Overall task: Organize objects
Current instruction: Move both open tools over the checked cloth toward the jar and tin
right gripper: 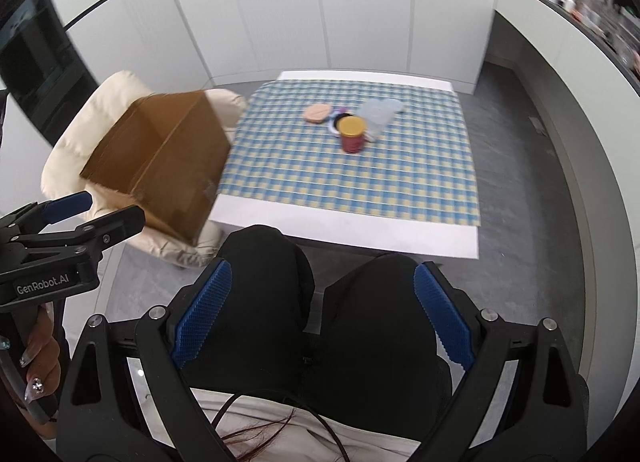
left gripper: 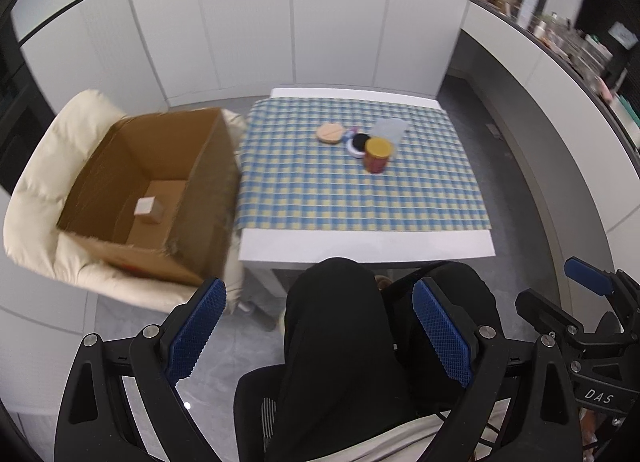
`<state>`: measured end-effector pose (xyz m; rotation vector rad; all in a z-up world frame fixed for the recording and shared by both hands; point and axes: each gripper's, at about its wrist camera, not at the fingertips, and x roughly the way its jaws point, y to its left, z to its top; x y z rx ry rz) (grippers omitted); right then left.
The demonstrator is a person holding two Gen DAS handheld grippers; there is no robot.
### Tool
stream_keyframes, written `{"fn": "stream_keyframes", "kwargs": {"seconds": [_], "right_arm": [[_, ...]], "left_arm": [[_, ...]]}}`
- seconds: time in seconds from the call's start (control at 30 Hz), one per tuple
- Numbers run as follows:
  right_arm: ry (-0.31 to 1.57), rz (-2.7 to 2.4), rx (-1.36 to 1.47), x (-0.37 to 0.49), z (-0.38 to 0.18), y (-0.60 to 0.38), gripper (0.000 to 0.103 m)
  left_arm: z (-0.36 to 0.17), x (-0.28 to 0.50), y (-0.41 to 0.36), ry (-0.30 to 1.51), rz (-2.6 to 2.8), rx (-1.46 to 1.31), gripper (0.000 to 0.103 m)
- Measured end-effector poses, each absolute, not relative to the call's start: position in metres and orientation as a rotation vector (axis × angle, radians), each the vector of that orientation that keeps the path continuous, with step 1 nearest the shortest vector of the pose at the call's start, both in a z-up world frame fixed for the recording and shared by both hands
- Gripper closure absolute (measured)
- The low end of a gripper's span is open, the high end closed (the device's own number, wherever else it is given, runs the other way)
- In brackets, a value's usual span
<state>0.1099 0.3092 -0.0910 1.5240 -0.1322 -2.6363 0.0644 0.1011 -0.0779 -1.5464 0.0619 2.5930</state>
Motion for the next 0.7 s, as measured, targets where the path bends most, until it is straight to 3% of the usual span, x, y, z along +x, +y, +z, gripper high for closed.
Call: {"fn": "stream_keyframes", "kwargs": {"seconds": [0.7], "right_arm": [[-0.283,-2.701,1.600,0.104,-0.106,0.377,0.008]], "left_arm": [[-0.091,0.031,0.158,0.157,2.492,-1.552,0.008]]}}
